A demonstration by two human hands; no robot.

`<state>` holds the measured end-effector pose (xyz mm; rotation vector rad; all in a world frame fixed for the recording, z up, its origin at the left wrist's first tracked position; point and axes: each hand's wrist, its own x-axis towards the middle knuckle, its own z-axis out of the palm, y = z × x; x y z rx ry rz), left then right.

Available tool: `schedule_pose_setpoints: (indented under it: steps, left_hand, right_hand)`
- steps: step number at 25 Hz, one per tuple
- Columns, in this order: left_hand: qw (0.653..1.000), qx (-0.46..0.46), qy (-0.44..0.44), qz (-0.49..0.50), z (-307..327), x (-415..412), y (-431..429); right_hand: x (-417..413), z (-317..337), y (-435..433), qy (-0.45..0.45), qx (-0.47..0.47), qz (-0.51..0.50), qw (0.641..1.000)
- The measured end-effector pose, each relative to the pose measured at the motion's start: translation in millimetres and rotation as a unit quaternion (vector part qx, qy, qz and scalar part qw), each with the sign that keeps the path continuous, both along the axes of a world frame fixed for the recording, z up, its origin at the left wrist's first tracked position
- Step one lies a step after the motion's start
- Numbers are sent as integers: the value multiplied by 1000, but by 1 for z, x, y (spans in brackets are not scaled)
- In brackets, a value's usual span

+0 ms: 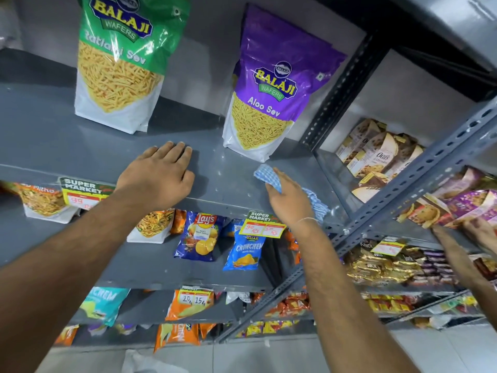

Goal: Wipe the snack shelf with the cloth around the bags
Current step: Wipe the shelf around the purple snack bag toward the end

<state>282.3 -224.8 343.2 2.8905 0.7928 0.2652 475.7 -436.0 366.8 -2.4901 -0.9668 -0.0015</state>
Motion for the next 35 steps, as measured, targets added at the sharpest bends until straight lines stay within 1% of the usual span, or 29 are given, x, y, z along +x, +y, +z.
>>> schedule_pose_setpoints:
  steps: [2, 4, 6, 8, 9, 10, 11, 13, 14, 15, 17, 19, 20, 21, 22, 25, 26, 27, 28, 31, 33, 35]
  left_hand:
    - [1000, 2, 6, -3, 0, 1, -1]
    - [1000, 1, 5, -7, 1, 1, 0]
    - [1000, -1, 7, -13, 4, -1, 1]
    - [1000, -1, 12, -17, 2, -2, 2]
    - [1000, 1, 11, -18, 1, -1, 2]
    - [1000, 2, 11, -18, 2, -1, 2]
    - [1000, 2, 12, -19, 2, 0, 2]
    - [1000, 1, 9, -20, 2, 0, 2]
    - [1000, 1, 7, -19, 1, -1, 2]
    - [1000, 2, 6, -18, 1, -1, 3]
    - [1000, -1, 5, -17, 3, -1, 3]
    - [1000, -5, 5, -13, 2, -1, 3]
    - [1000, -5, 2, -12, 1, 0, 3]
    - [1000, -5, 0, -11, 0, 0, 3]
    - [1000, -4, -2, -11, -1, 1, 3]
    - [1000, -4, -4, -16, -1, 0, 4]
    - [1000, -6, -3, -17, -1, 0, 4]
    - [1000, -6, -1, -15, 0, 0, 3]
    - [1000, -5, 0, -14, 0, 0, 3]
    - [1000, -2, 1, -15, -1, 1, 5]
    - [1000, -3, 2, -13, 0, 0, 4]
    - [1000, -7, -3, -12, 1, 0, 2]
  right_hand:
    - [-26, -4, 13, -45, -4, 57, 997]
    - [-48, -3, 20, -61, 3, 106, 993]
    - [-67, -1, 14, -27, 10, 160, 987]
    - [-78, 1, -11, 15, 2, 229, 973]
    - [-79, 3, -27, 7, -3, 245, 969]
    - [-74, 7, -42, -17, -1, 238, 971]
    - [-61, 14, -51, -45, 20, 206, 977]
    - [-22, 26, -58, -78, 88, 97, 988]
    - [3, 30, -56, -87, 106, 39, 990]
    - [28, 31, -52, -84, 108, -9, 991]
    - [64, 24, -38, -24, 89, -66, 994]
    - [70, 9, -23, 19, 29, -72, 997]
    - [63, 3, -17, 12, 10, -66, 998]
    - [48, -1, -12, 2, 11, -50, 999]
    - [28, -2, -10, -2, 27, -19, 999]
    - [-56, -9, -18, 22, 41, 141, 989]
    - [-79, -12, -25, 15, 47, 186, 981]
    - [-88, -11, -32, -1, 57, 209, 976]
    - [-86, -3, -35, -20, 75, 198, 977]
    - [-30, 24, -30, -64, 137, 51, 987]
    - [8, 33, -19, -57, 120, -20, 991]
    - [23, 21, -5, -35, 79, -40, 995]
